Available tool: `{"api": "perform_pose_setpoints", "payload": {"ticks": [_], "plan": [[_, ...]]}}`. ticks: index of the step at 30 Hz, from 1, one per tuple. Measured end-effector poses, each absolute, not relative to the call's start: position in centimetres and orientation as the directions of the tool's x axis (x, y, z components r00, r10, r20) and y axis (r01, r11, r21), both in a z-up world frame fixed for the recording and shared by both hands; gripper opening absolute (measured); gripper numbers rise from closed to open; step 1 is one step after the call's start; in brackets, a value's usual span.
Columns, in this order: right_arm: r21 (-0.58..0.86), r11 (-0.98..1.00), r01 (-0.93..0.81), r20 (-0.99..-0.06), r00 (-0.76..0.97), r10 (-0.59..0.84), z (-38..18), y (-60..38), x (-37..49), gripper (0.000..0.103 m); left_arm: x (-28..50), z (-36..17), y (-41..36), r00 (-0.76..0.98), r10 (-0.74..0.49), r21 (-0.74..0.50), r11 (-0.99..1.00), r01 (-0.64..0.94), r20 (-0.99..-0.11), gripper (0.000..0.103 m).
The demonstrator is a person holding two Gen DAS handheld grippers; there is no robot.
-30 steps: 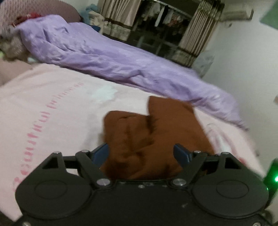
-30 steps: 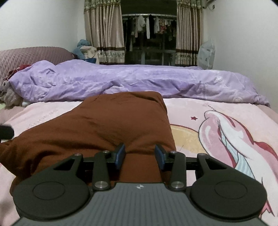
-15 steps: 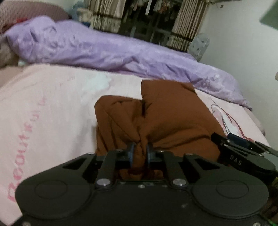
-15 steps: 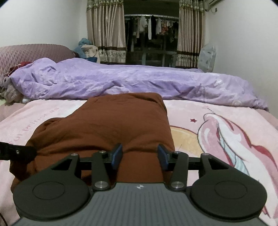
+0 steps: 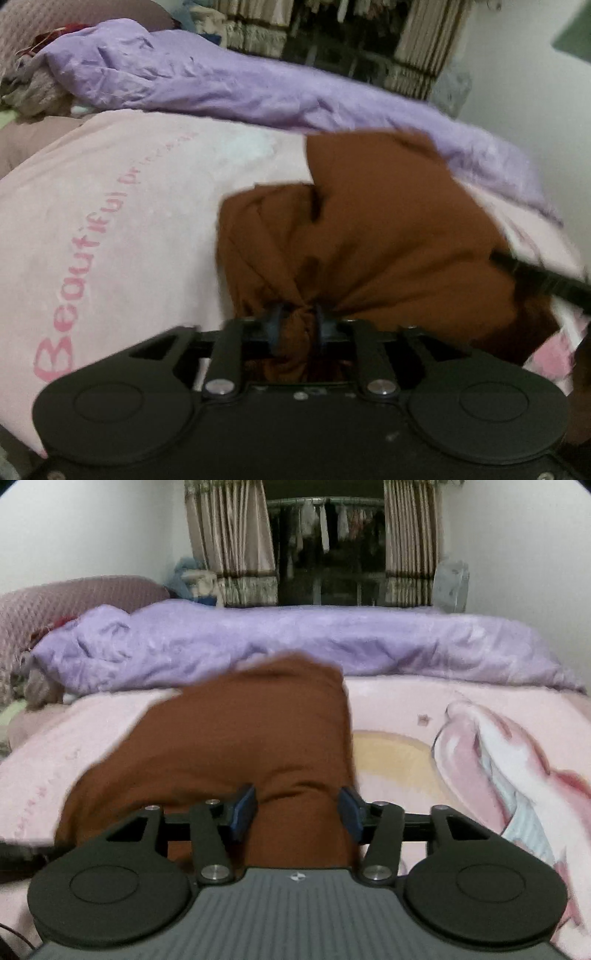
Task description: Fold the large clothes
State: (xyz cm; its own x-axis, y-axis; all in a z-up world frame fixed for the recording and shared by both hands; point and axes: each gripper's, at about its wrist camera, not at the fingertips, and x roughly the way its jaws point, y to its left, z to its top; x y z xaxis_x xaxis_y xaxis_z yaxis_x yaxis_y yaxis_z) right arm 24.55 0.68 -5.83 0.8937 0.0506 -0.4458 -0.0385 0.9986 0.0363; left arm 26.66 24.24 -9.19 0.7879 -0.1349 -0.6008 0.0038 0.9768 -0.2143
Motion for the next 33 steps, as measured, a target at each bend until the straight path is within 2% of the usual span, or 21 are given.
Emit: {"api": "perform_pose_setpoints", "payload": {"ticks": [1, 2, 5, 6, 8, 11, 13, 14, 16, 17, 20, 22, 27, 33], "plan": [[0.038, 0.999, -0.037, -0.435, 0.899, 0.05, -5.3, 0.4, 24.5, 0.059, 26.3, -8.0, 24.5, 0.807, -0.126, -0.218, 0.976, -0.004, -0.577, 0.043], [0.057, 0.997, -0.046, -0.423, 0.904, 0.066, -4.5, 0.0, 24.5, 0.056, 26.0, -6.9, 24.8, 0.823, -0.106, -0.211, 0.977, -0.018, -0.558, 0.056], [0.135, 0.989, -0.067, -0.36, 0.926, 0.112, -2.0, -1.1, 25.3, 0.053, 25.8, -2.7, 24.5, 0.898, -0.048, -0.149, 0.989, -0.019, -0.438, 0.066], [0.134, 0.989, -0.067, -0.346, 0.932, 0.11, -1.2, -1.1, 26.2, 0.053, 26.4, -1.6, 24.1, 0.918, -0.047, -0.139, 0.99, -0.009, -0.393, 0.071], [0.108, 0.992, -0.057, -0.341, 0.936, 0.091, -0.5, -0.6, 28.6, 0.053, 28.9, -0.2, 23.1, 0.941, -0.073, -0.139, 0.99, 0.027, -0.331, 0.073], [0.11, 0.993, -0.037, -0.389, 0.918, 0.078, -1.8, 0.1, 33.5, 0.053, 35.0, -0.9, 21.3, 0.922, -0.121, -0.141, 0.987, 0.073, -0.368, 0.074], [0.121, 0.992, -0.032, -0.515, 0.852, 0.09, -5.1, 0.4, 37.1, 0.053, 38.7, -3.5, 19.9, 0.899, -0.102, -0.102, 0.993, 0.064, -0.427, 0.074], [0.129, 0.991, -0.023, -0.559, 0.824, 0.092, -7.4, 0.3, 38.3, 0.052, 40.6, -5.6, 19.1, 0.873, -0.066, -0.063, 0.997, 0.04, -0.482, 0.075], [0.168, 0.986, 0.019, -0.542, 0.837, 0.076, -9.4, -0.5, 38.1, 0.052, 43.2, -10.3, 18.2, 0.809, -0.026, -0.024, 1.0, 0.015, -0.587, 0.079], [0.186, 0.982, 0.017, -0.529, 0.844, 0.086, -9.0, -0.9, 37.6, 0.051, 43.4, -11.5, 18.1, 0.815, -0.026, -0.042, 0.999, 0.003, -0.579, 0.08], [0.204, 0.979, 0.018, -0.528, 0.844, 0.094, -9.0, -1.5, 37.4, 0.051, 42.8, -10.3, 18.2, 0.844, 0.01, -0.005, 1.0, -0.015, -0.536, 0.084], [0.193, 0.981, 0.013, -0.533, 0.841, 0.093, -9.0, -1.3, 37.6, 0.052, 43.1, -10.8, 17.9, 0.84, 0.032, 0.025, 0.999, -0.022, -0.542, 0.084], [0.166, 0.986, 0.01, -0.56, 0.824, 0.086, -7.0, -0.5, 38.1, 0.056, 43.7, -10.5, 18.5, 0.83, 0.023, 0.005, 1.0, -0.025, -0.557, 0.086], [0.054, 0.999, 0.001, -0.56, 0.828, 0.03, -4.5, 1.8, 40.7, 0.057, 42.2, -10.6, 18.2, 0.832, 0.025, -0.011, 0.999, -0.037, -0.554, 0.087]]}}
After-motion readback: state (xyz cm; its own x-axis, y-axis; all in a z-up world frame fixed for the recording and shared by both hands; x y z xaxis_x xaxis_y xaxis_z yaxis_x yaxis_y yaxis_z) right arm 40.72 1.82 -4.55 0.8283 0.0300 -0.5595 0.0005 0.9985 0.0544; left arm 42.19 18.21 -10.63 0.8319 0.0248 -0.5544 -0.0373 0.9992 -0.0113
